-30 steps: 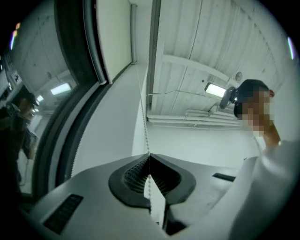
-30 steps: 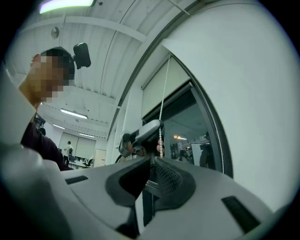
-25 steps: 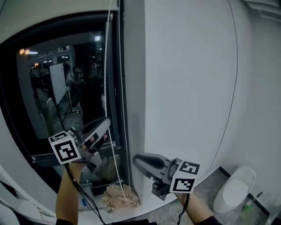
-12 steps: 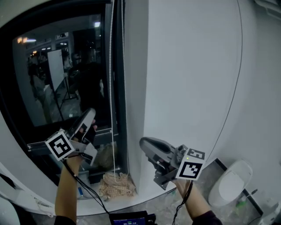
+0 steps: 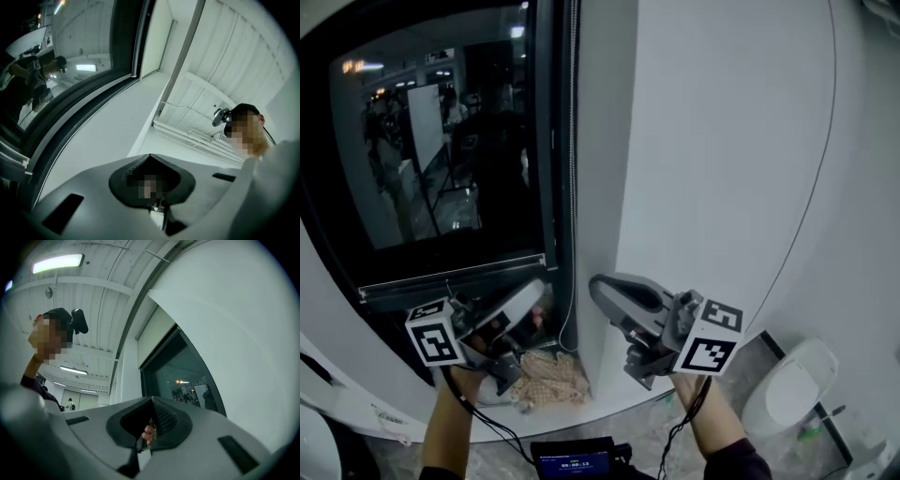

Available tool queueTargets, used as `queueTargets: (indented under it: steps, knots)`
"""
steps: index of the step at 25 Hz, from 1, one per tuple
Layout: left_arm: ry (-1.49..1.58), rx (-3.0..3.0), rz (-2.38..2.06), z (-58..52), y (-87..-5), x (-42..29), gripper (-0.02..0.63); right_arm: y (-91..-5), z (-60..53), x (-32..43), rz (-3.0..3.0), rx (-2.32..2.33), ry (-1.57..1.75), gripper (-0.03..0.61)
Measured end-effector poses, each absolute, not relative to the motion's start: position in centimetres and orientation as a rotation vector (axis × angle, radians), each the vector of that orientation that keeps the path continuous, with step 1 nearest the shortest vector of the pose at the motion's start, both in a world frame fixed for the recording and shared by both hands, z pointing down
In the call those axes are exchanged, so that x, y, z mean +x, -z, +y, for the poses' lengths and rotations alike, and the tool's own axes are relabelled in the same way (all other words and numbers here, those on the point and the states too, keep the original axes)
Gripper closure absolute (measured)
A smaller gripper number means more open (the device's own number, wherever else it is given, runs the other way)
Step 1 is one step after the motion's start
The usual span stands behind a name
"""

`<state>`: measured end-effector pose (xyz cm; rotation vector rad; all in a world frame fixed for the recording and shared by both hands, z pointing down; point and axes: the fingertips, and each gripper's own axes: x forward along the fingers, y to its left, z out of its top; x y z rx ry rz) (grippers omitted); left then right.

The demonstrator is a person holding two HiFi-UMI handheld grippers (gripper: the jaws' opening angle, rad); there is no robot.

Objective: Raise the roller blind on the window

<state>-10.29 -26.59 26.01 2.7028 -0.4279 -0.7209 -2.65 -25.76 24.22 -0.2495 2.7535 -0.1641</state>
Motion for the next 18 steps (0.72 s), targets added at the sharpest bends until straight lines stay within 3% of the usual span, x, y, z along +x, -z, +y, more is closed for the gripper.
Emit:
queueTargets:
  steps: [18]
  knots:
    - [0.762,2.737,-0.413,-25.0,-26.5,-10.0,0.603,-24.4,-25.7,-3.2,2.738,-0.218,0.22,0.571]
